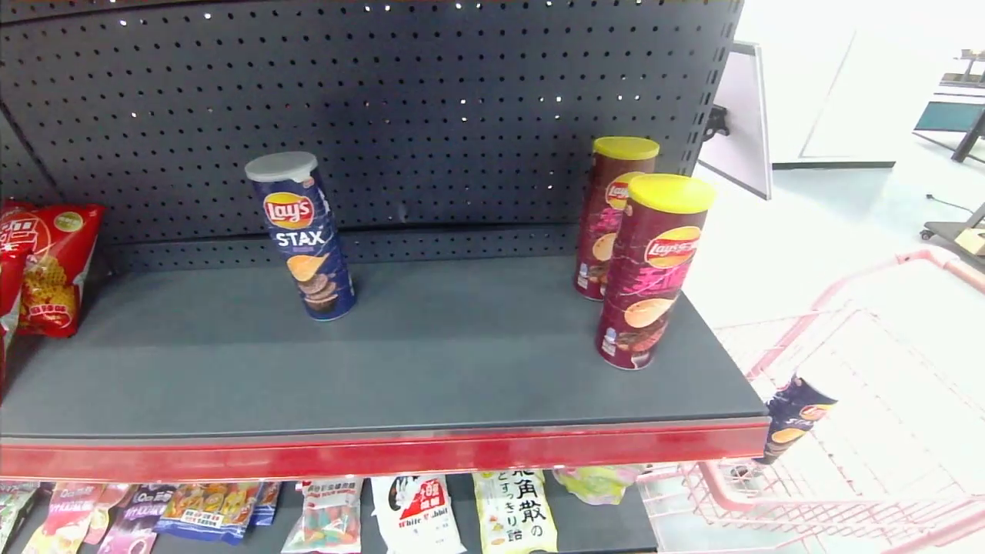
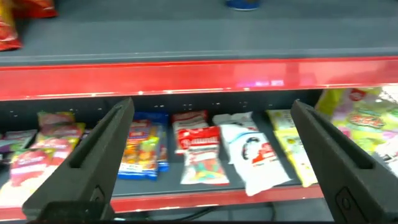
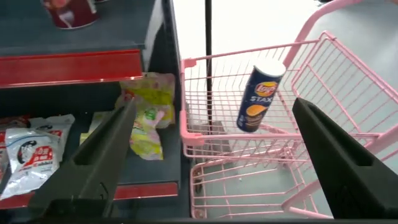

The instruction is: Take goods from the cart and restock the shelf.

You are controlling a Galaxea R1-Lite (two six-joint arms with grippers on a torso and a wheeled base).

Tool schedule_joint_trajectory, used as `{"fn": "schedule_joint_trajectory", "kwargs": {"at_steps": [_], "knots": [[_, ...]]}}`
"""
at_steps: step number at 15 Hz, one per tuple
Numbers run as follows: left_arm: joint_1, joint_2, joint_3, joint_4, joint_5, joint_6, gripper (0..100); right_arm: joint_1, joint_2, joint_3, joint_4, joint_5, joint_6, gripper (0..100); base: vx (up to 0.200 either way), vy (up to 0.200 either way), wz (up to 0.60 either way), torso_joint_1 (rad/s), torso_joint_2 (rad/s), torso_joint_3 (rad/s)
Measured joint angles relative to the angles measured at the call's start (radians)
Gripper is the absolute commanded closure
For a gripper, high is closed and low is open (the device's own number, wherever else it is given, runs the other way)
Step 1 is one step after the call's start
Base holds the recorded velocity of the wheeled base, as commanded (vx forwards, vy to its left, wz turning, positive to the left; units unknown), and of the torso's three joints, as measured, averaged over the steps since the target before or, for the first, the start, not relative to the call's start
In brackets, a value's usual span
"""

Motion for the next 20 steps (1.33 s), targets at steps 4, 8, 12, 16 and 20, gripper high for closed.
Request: {"fn": "schedule_joint_trajectory", "kwargs": {"at_steps": [4, 8, 12, 16, 20], "knots": [[0.000, 0.000, 0.000, 0.000, 0.000, 0.000, 0, 0.000, 0.000, 0.000, 0.000, 0.000, 0.000, 0, 0.000, -0.200, 0.00, 0.005, 0.00, 0.004], [0.000, 0.000, 0.000, 0.001, 0.000, 0.000, 0, 0.000, 0.000, 0.000, 0.000, 0.000, 0.000, 0, 0.000, -0.200, 0.00, 0.001, 0.00, 0.002], [0.000, 0.000, 0.000, 0.001, 0.000, 0.000, 0, 0.000, 0.000, 0.000, 0.000, 0.000, 0.000, 0, 0.000, -0.200, 0.00, 0.001, 0.00, 0.000], [0.000, 0.000, 0.000, 0.000, 0.000, 0.000, 0, 0.000, 0.000, 0.000, 0.000, 0.001, -0.001, 0, 0.000, -0.200, 0.00, 0.001, 0.00, 0.002], [0.000, 0.000, 0.000, 0.000, 0.000, 0.000, 0, 0.000, 0.000, 0.000, 0.000, 0.001, -0.001, 0, 0.000, -0.200, 0.00, 0.002, 0.00, 0.005]]}}
